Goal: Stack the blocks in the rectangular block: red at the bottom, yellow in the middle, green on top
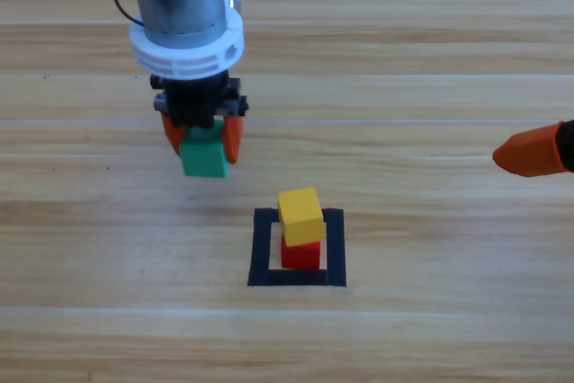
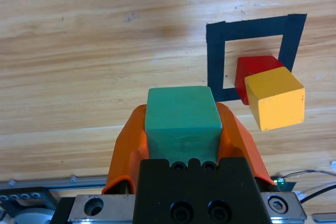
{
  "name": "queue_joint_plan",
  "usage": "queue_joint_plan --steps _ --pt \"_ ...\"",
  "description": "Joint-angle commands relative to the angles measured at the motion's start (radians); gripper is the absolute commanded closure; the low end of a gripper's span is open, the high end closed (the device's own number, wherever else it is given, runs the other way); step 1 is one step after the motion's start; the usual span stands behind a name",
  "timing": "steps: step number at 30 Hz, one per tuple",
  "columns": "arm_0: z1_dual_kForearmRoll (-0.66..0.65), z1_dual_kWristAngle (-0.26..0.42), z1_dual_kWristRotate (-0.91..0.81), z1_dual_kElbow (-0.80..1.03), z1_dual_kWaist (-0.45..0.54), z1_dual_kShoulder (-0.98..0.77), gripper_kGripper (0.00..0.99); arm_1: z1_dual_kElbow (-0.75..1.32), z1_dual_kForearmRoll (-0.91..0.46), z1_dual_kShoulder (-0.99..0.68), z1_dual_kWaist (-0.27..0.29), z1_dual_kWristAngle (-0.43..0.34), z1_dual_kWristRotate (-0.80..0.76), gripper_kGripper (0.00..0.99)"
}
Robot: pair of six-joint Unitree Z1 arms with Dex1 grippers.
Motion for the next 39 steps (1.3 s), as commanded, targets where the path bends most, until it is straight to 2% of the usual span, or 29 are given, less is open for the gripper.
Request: queue_joint_plan --steps 1,11,39 --pt "0.007 0.009 -0.062 -0.009 -0.035 0.044 0.99 0.034 -0.001 0.038 -0.019 0.023 -0.007 0.005" --pt "0.007 0.029 -0.204 -0.027 -0.092 0.046 0.99 0.031 0.004 0.047 -0.019 0.03 -0.007 0.005" --pt "0.007 0.027 -0.231 -0.117 -0.169 0.11 0.99 0.034 0.006 0.055 -0.019 0.048 -0.009 0.004"
